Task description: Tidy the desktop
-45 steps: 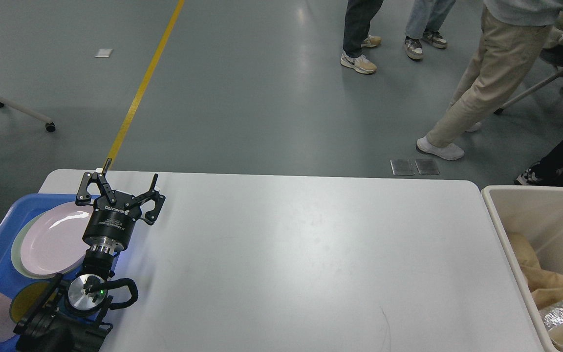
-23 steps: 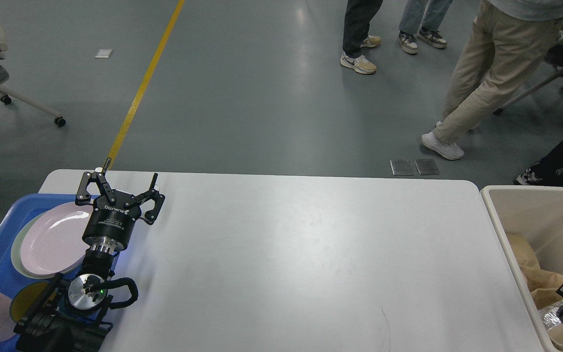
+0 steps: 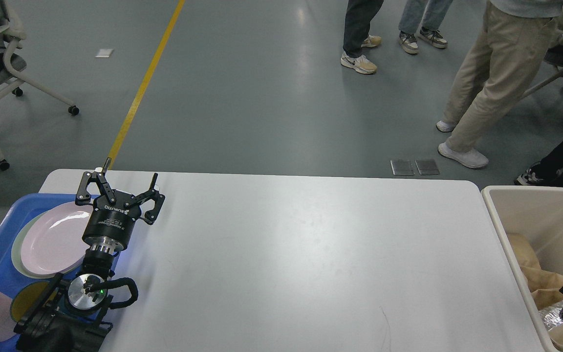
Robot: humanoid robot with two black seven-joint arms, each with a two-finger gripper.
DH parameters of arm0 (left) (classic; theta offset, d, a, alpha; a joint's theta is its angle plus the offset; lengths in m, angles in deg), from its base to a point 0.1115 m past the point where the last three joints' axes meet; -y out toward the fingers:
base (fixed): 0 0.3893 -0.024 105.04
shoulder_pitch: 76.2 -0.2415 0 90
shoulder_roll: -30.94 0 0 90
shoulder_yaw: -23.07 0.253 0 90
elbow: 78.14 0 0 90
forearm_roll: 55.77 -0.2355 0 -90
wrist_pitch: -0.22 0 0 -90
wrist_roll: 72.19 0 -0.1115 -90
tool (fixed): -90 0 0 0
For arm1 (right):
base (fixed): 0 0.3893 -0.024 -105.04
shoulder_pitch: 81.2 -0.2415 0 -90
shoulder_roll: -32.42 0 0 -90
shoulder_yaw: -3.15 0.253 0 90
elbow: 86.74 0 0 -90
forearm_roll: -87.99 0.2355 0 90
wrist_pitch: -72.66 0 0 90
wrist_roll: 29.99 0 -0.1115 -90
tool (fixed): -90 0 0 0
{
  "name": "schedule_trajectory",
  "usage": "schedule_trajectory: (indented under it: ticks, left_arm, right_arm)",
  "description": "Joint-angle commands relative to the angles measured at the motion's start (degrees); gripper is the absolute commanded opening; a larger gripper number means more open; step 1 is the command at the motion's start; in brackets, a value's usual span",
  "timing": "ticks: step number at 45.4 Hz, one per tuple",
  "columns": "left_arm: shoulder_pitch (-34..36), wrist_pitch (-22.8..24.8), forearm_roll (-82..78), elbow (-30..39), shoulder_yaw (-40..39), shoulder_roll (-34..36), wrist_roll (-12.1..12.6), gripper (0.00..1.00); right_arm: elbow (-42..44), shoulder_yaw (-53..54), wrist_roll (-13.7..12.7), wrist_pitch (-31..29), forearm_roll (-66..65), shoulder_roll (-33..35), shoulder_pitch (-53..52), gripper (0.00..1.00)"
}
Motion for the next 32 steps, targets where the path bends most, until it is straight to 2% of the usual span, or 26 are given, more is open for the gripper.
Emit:
schedule_trajectory:
  ticks: [1, 7, 12, 17, 23, 32]
  left_arm:
    - [0.00, 0.00, 0.00, 0.00, 0.05, 0.00, 0.00, 0.97]
    - [0.00, 0.00, 0.00, 0.00, 0.05, 0.00, 0.00, 0.97]
    - [0.00, -0.09, 0.00, 0.00, -0.03, 0.00, 0.00, 0.97]
    - [0.00, 0.00, 0.00, 0.00, -0.03, 0.00, 0.00, 0.97]
    - [0.00, -0.09, 0.00, 0.00, -0.03, 0.00, 0.00, 0.97]
    - [0.00, 0.00, 0.00, 0.00, -0.03, 0.00, 0.00, 0.97]
  right_arm:
    - [-0.06, 0.10, 0.00, 0.01, 0.01, 0.03, -0.08, 1.00]
    - [-0.23, 0.72, 0.53, 0.01, 0.45, 0.90, -0.70, 1.00]
    - [-0.41, 3.79, 0.79, -0.08, 0.45, 4.15, -2.36, 1.00]
    - [-0.93, 11.42, 0.88, -0.61, 0.80, 6.35, -7.28, 1.00]
    - [-4.09, 36.18, 0.88, -0.69, 0.71, 8.63, -12.91, 1.00]
    - [-19.46, 76.35, 0.97, -0.69, 0.71, 15.58, -16.43, 1.00]
